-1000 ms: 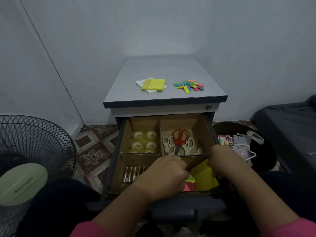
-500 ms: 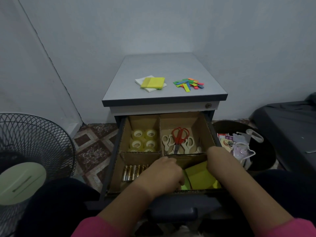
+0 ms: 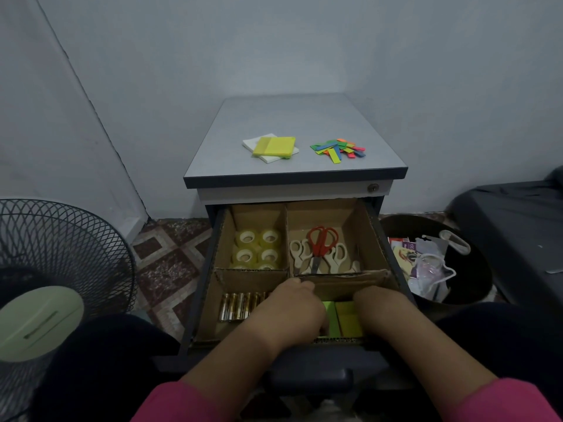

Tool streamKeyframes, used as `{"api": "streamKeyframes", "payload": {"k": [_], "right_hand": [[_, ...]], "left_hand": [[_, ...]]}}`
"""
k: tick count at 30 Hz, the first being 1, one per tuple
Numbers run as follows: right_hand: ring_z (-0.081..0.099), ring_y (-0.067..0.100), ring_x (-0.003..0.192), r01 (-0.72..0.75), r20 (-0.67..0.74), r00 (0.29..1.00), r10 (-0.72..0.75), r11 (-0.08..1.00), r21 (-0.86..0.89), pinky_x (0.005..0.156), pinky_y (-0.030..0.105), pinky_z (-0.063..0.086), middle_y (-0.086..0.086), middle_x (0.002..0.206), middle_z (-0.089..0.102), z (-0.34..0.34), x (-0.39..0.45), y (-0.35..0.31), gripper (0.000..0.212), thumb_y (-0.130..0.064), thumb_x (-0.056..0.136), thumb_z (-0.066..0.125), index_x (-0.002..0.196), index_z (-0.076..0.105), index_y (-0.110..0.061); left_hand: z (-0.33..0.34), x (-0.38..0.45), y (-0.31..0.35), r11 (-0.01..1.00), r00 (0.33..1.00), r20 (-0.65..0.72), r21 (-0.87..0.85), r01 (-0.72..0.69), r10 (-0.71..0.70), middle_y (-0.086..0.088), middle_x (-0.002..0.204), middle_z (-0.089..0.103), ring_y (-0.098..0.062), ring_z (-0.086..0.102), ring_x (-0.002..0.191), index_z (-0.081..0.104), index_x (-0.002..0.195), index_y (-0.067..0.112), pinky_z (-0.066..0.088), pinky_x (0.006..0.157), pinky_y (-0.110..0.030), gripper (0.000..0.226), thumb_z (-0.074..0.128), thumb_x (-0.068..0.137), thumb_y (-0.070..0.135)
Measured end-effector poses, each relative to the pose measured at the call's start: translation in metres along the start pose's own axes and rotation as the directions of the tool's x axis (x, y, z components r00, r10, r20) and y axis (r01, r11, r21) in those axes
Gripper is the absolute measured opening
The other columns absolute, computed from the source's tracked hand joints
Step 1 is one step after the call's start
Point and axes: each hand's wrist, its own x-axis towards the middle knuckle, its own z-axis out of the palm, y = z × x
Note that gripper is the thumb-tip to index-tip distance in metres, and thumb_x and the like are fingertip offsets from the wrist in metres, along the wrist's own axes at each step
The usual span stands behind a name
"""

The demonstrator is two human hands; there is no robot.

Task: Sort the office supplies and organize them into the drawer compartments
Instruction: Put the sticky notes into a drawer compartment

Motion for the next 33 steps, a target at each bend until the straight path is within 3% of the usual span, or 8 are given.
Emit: {"api": "streamKeyframes", "payload": {"k": [3,9,17,23,33], "right_hand": [[0.051,0.027,0.123,0.019,0.038,0.999,-0.018,1.0,-0.017,0.102,0.042,0.044,0.01,0.134,0.053,0.001,0.007,-0.001,0.036,-0.012,0.094,0.05,0.13,0.054,-0.009],[0.05,0.025,0.125,0.026,-0.046,0.999,-0.025,1.0,0.018,0.102,0.039,0.044,0.008,0.136,0.051,0.01,0.012,0.003,0.037,-0.013,0.094,0.051,0.131,0.052,-0.011],[0.052,0.026,0.123,0.045,-0.038,0.998,-0.044,0.999,0.02,0.102,0.039,0.044,0.009,0.133,0.053,0.007,0.014,0.004,0.037,-0.012,0.093,0.053,0.13,0.054,-0.011],[0.053,0.026,0.12,0.101,-0.025,0.995,-0.101,0.995,-0.008,0.1,0.041,0.046,0.01,0.131,0.055,0.007,0.012,0.003,0.036,-0.014,0.092,0.053,0.128,0.053,-0.01],[0.053,0.025,0.119,0.156,-0.053,0.986,-0.157,0.988,-0.016,0.098,0.037,0.046,0.008,0.13,0.054,0.002,0.006,0.001,0.036,-0.015,0.091,0.055,0.127,0.051,-0.012]], "left_hand": [[0.001,0.001,0.0,1.0,1.0,0.005,0.012,0.003,-0.003,0.0,0.111,0.063,-0.022,0.043,0.102,0.065,0.119,0.036,0.026,0.079,-0.034,0.033,0.044,0.098,0.021],[0.001,0.002,0.001,0.998,1.0,0.005,0.066,-0.006,0.006,0.0,0.112,0.062,-0.023,0.044,0.104,0.064,0.12,0.036,0.029,0.082,-0.034,0.032,0.044,0.099,0.023],[0.001,0.004,0.001,0.996,0.999,0.032,0.094,0.014,-0.017,-0.001,0.112,0.062,-0.023,0.043,0.106,0.065,0.12,0.035,0.031,0.086,-0.036,0.032,0.044,0.098,0.023],[0.005,0.007,0.0,0.993,1.0,0.014,0.112,0.026,-0.028,-0.002,0.109,0.061,-0.023,0.045,0.103,0.063,0.124,0.029,0.025,0.076,-0.034,0.033,0.041,0.099,0.026],[0.005,0.008,0.001,0.99,0.997,0.051,0.136,0.047,-0.054,-0.003,0.113,0.06,-0.023,0.044,0.105,0.063,0.123,0.027,0.031,0.084,-0.035,0.033,0.04,0.099,0.026]]}}
